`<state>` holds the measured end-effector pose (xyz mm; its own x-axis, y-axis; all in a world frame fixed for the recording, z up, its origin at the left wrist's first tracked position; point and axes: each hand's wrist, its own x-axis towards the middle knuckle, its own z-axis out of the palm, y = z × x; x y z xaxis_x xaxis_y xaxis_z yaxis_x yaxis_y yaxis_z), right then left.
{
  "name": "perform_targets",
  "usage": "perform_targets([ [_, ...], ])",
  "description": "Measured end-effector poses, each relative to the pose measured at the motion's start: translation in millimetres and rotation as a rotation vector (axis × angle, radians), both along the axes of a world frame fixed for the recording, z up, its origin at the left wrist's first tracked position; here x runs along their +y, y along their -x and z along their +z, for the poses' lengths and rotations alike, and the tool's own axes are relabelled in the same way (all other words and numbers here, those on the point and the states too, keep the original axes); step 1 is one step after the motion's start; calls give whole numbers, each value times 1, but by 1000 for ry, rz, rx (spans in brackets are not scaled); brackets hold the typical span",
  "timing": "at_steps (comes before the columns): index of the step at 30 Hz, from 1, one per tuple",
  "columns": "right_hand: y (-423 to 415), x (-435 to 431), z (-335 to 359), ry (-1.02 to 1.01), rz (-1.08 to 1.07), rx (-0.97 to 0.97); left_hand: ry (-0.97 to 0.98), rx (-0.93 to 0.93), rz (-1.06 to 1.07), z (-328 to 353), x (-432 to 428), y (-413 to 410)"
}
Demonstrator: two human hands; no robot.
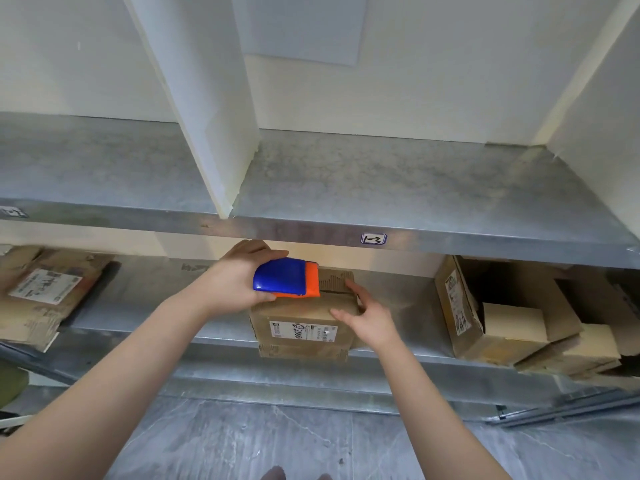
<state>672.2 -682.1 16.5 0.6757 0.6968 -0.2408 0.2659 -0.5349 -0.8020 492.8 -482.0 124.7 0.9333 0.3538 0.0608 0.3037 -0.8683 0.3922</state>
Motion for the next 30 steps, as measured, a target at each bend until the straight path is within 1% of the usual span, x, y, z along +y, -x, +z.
perform_targets([
  [4,1,0,-1,-22,4,3,32,-51,13,29,-10,-6],
  [7,1,1,-4,-39,-4,10,-23,-33,-15,38,-16,-10],
  [9,1,1,-3,-44,-14,22,-44,-30,5,42,-21,-10],
  [12,0,1,-2,-58,-2,25,-45,-96,-15,45,-28,-7],
  [15,-1,-1,0,-70,12,25,-61,-121,-19,42,-29,-2],
  [21,-7,-3,0,-41,92,7,-108,-29,39,18,-12,13],
  [23,-10,-3,-1,-24,133,5,-98,-21,44,8,-5,17],
  [28,-11,1,3,14,190,27,-45,-80,64,-4,14,24],
  [30,-12,3,4,29,205,16,-16,-66,45,-7,23,22],
])
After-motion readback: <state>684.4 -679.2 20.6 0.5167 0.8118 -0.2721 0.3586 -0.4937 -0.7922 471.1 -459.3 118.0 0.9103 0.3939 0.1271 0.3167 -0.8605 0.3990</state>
